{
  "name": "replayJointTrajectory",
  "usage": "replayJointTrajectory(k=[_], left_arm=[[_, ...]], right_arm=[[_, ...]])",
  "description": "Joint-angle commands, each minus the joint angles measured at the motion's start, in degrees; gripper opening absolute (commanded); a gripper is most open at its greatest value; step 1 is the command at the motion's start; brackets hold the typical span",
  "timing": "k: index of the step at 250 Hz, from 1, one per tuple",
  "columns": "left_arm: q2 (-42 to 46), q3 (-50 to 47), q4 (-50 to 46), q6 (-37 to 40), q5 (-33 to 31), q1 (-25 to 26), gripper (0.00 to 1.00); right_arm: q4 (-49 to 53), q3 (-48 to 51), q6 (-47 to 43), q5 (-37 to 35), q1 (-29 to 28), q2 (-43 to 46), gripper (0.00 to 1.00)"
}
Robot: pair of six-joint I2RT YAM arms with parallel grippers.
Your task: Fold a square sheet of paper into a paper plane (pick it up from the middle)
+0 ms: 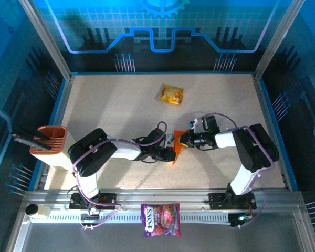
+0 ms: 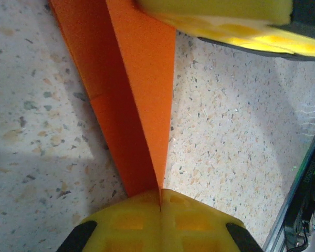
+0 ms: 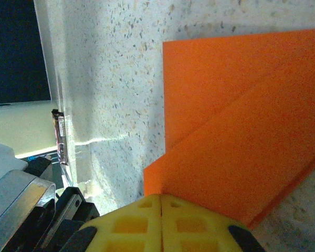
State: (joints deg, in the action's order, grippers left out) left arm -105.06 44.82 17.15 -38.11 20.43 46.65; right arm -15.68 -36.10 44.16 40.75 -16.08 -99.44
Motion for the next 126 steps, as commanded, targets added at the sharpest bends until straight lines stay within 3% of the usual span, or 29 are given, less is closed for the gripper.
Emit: replayJointTrajectory(k=[1,126], left_arm=[[-2.70,-2.63,-5.17,-1.29,-1.46,0.23,0.06],[-2.46,-3.15,-4.84,-1.53,-1.87,0.24,0.06]], right_arm=[[-1.52,-1.17,0.66,0.94,-0.92,-1.50,0.08],[-2.64,-2.01,1.01,0.67,-1.41,-4.34,0.09]])
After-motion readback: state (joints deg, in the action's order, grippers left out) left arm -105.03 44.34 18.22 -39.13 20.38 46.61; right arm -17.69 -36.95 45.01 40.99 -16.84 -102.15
